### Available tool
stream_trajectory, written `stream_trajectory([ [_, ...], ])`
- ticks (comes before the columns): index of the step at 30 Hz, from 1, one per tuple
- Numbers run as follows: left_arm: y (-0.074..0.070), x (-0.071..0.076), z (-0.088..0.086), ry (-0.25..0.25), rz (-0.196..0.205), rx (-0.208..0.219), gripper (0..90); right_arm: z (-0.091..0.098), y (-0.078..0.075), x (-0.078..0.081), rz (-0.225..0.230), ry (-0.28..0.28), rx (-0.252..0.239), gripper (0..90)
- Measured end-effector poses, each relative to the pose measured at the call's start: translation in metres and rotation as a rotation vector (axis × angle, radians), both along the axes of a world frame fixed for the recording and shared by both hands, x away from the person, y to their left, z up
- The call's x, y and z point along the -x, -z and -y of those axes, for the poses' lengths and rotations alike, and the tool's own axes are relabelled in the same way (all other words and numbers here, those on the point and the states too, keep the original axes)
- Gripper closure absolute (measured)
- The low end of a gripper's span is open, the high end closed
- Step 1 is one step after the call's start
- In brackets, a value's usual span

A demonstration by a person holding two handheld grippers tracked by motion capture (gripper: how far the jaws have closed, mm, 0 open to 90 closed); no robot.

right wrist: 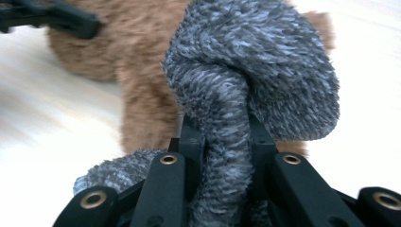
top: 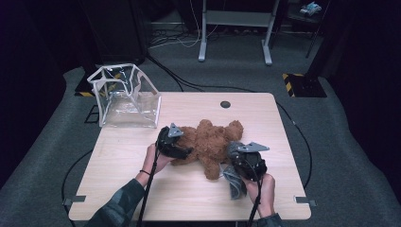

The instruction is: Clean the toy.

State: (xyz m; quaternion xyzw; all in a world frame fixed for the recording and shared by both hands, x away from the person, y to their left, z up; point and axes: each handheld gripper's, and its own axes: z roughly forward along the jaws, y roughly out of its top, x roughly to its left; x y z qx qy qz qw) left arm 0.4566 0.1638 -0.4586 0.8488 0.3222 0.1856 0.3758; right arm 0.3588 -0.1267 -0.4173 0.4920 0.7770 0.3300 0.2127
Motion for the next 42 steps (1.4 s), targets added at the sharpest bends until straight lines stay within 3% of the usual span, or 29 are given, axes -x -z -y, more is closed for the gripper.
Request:
stream_trajectory([
  [4,-0.006,0.006,-0.001,-0.005,0.011,0.014,14.4,0.019,-0.003,-0.002,0.029,0.06,0.021,74.3],
  [11,-0.016,0.019,-0.005,-0.014,0.034,0.058,14.7,0.041,-0.006,-0.004,0.034,0.132,0.033,74.4],
  [17,-0.028,0.036,0.001,0.018,0.063,0.087,14.9,0.065,-0.01,-0.009,0.06,0.206,0.057,74.5],
  [22,-0.03,0.043,0.009,0.052,0.045,0.088,15.1,0.075,-0.007,-0.015,0.049,0.234,0.062,74.5],
  [33,-0.007,0.064,0.037,0.099,-0.012,0.068,15.4,0.093,0.012,-0.028,-0.008,0.285,0.052,74.4],
  [42,0.018,0.079,0.056,0.083,-0.025,0.061,16.1,0.096,0.02,-0.03,-0.027,0.297,0.047,74.4],
])
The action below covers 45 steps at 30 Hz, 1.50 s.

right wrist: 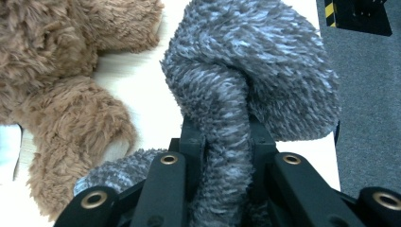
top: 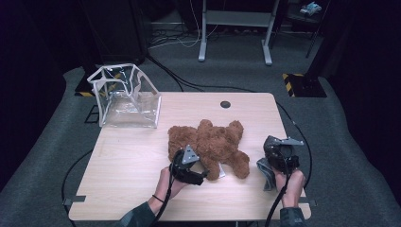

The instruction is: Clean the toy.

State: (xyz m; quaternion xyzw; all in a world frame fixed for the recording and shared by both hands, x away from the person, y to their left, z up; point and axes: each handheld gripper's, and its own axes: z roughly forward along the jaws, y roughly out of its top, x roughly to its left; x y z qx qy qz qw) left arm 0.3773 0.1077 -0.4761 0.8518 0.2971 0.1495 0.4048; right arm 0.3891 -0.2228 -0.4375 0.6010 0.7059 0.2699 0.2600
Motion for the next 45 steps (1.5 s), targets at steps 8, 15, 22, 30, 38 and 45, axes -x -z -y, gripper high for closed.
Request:
stream_trajectory([
  [8,0.023,0.0,0.022,-0.025,-0.052,0.011,16.0,0.0,0.002,0.0,-0.007,0.0,-0.005,74.3],
  [15,0.036,-0.004,0.038,-0.092,-0.038,0.007,18.0,0.001,0.008,0.0,-0.017,-0.006,-0.012,74.3],
  [22,0.043,-0.008,0.044,-0.141,-0.022,0.002,32.2,0.0,0.013,-0.001,-0.027,-0.002,-0.027,74.3],
  [30,0.045,-0.011,0.047,-0.153,0.001,0.009,56.8,0.001,0.013,-0.001,-0.027,-0.002,-0.026,74.3],
  [38,0.031,-0.016,0.038,-0.127,0.051,0.054,69.6,0.003,0.014,0.0,-0.028,0.002,-0.031,74.3],
  [45,0.009,-0.03,0.029,-0.077,0.113,0.083,71.4,0.004,0.014,0.0,-0.024,-0.004,-0.03,74.2],
])
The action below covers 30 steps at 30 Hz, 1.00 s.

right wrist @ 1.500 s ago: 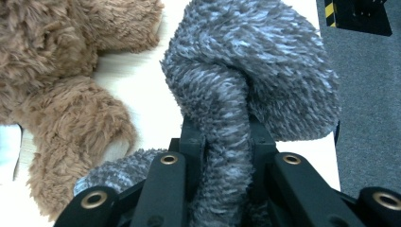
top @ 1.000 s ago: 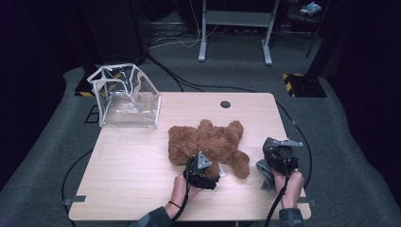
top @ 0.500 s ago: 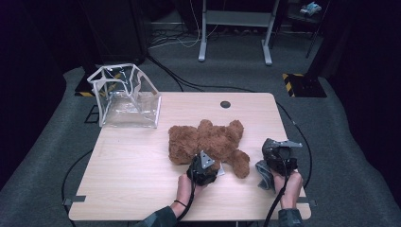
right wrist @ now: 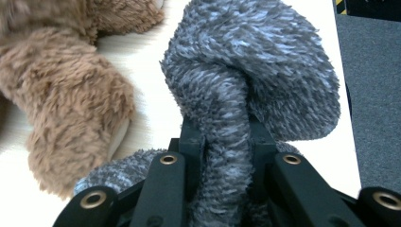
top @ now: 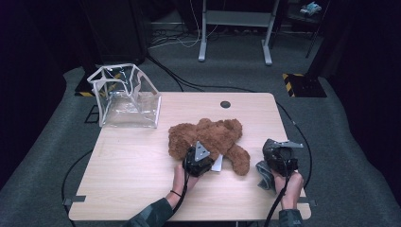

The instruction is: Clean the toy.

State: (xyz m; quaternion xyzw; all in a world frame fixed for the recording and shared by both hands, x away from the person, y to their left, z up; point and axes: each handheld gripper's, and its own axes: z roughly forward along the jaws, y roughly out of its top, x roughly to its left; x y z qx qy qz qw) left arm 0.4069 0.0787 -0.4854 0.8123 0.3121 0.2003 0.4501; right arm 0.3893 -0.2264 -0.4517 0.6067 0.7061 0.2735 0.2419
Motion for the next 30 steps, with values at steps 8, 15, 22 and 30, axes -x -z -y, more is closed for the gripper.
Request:
stream_trajectory([
  [8,-0.023,-0.013,-0.007,0.03,0.062,0.001,73.0,0.001,-0.001,0.0,-0.009,0.008,-0.003,74.2],
  [15,-0.041,-0.016,-0.015,0.046,0.111,0.064,73.7,0.003,-0.003,0.001,-0.008,0.007,0.002,74.1],
  [22,-0.063,-0.007,-0.023,0.094,0.146,0.113,73.6,0.004,-0.007,0.0,0.002,0.009,0.007,74.2],
  [30,-0.074,-0.007,-0.033,0.16,0.09,0.166,73.2,0.002,-0.008,0.0,-0.003,0.014,0.006,74.1],
])
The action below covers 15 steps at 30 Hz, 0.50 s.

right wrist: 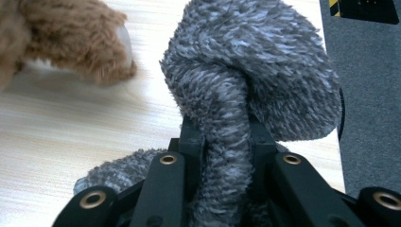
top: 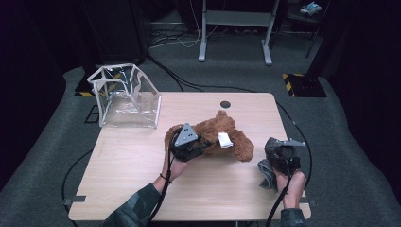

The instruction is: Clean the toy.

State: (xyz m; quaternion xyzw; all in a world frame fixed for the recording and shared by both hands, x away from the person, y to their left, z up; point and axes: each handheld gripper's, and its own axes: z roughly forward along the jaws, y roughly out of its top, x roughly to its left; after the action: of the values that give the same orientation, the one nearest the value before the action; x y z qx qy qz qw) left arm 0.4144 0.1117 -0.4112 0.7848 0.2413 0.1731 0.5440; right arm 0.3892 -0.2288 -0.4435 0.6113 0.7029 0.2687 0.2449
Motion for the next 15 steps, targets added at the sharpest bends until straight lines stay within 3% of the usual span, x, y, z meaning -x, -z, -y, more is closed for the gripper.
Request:
stream_trajectory([
  [4,0.017,-0.02,-0.003,-0.02,-0.065,-0.012,72.0,-0.003,0.002,-0.001,-0.01,-0.004,0.0,74.0],
  [15,0.026,-0.05,-0.009,-0.109,-0.085,-0.071,62.8,-0.012,0.007,-0.005,-0.026,-0.018,0.007,73.8],
])
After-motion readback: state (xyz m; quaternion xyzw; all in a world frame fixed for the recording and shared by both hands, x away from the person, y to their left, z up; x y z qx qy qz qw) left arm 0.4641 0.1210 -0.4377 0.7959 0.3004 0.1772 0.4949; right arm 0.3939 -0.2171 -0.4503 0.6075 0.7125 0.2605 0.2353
